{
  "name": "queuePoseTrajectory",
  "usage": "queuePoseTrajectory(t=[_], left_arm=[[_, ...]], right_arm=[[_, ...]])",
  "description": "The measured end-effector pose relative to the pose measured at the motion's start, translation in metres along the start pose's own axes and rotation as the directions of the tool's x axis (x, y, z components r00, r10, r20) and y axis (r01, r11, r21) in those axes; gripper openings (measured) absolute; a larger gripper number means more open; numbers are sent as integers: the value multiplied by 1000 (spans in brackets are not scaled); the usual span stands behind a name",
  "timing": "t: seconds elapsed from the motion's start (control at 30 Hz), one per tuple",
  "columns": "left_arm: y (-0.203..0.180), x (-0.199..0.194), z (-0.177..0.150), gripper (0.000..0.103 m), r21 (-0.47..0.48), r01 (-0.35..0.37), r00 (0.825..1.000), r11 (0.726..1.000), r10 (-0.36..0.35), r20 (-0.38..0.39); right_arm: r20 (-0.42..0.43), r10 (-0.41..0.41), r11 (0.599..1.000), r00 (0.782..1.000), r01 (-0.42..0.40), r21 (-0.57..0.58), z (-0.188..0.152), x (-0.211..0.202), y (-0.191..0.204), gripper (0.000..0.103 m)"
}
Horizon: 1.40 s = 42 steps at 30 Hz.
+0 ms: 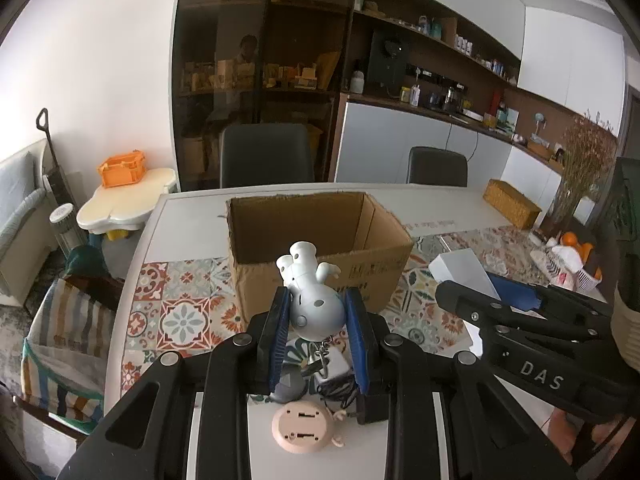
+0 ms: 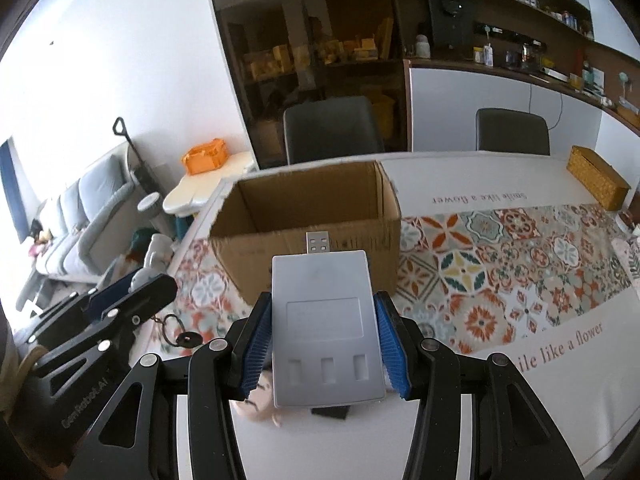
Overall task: Organize rigid objects
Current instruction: 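Grasp the white figurine keychain with the left tool while the right tool holds the power bank, then carry both items over the cardboard box and open both tools to drop them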
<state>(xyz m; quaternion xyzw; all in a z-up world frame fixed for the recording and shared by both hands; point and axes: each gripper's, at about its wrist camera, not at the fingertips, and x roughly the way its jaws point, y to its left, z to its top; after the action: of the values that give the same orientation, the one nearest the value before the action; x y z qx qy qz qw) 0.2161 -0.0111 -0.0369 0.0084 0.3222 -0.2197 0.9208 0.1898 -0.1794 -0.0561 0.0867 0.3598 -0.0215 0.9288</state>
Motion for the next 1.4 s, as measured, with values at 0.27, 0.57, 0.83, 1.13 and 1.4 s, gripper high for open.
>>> queuePoseTrajectory(t=[0.27,0.57,0.83,1.13,1.4], left_arm=[[7,9,33,28,-20,-16,999,1000,17,32],[14,29,77,28,-51,-41,998,998,43,37],[15,58,101,28,-46,-61,998,997,60,-8],[20,99,113,28,-75,-63,991,995,54,-119],[29,135,112,29,-96,-83,977,992,62,-204]], right_arm=[[19,1,999,1000,0,-36,39,10,7,50],[-1,23,998,1000,-23,-65,86,37,6,50],[-76,9,996,997,-15,-84,117,79,2,50],[-219,-11,995,976,-11,-101,133,135,-3,50],[-323,-34,996,946,4,-93,132,175,-13,50]])
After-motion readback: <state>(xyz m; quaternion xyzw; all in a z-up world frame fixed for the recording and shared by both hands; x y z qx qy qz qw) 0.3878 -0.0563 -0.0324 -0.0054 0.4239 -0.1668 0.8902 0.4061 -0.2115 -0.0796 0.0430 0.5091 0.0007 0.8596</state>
